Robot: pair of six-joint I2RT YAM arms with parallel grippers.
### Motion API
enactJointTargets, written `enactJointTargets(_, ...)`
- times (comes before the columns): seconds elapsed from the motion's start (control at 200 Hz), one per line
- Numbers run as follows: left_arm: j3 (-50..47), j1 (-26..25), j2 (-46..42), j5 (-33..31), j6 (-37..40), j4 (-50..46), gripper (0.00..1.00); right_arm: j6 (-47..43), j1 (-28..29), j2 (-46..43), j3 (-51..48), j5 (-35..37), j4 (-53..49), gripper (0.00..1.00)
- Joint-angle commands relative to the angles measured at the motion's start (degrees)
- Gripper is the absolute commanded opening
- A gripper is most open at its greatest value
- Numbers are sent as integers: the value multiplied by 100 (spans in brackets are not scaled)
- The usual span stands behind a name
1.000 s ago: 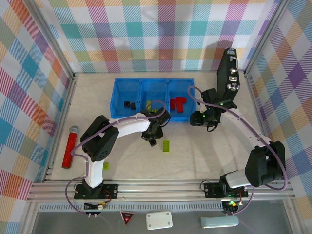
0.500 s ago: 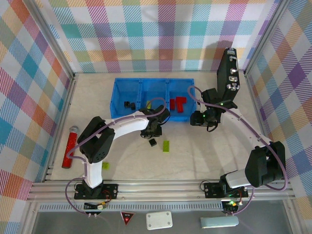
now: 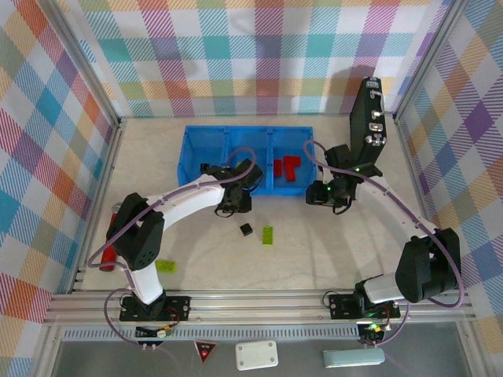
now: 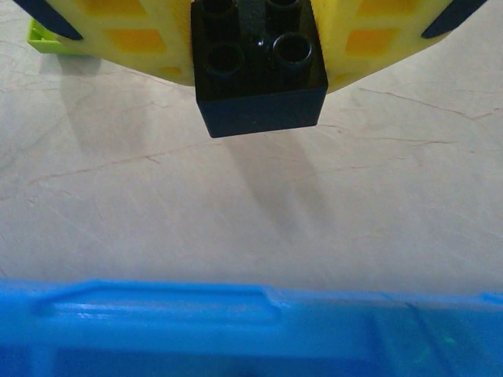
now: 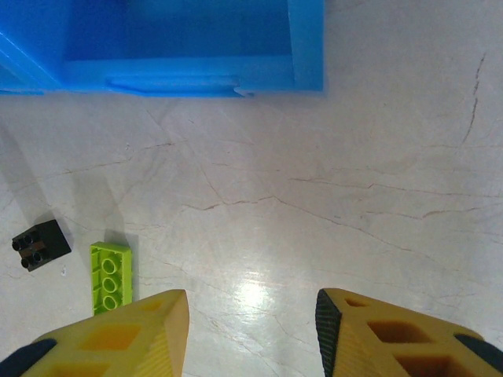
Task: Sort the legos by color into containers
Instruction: Pick up the lego from the center of the table, then place the lego in the container.
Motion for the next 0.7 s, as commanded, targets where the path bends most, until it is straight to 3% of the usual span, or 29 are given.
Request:
enactJointTargets(0.0, -144, 203, -307, 52, 418, -227, 33, 210, 49, -160, -94, -94, -79, 48)
enactJointTargets(0.695, -395, 1857, -707, 966, 1708, -99, 33, 845, 490, -232, 0, 515, -526, 48)
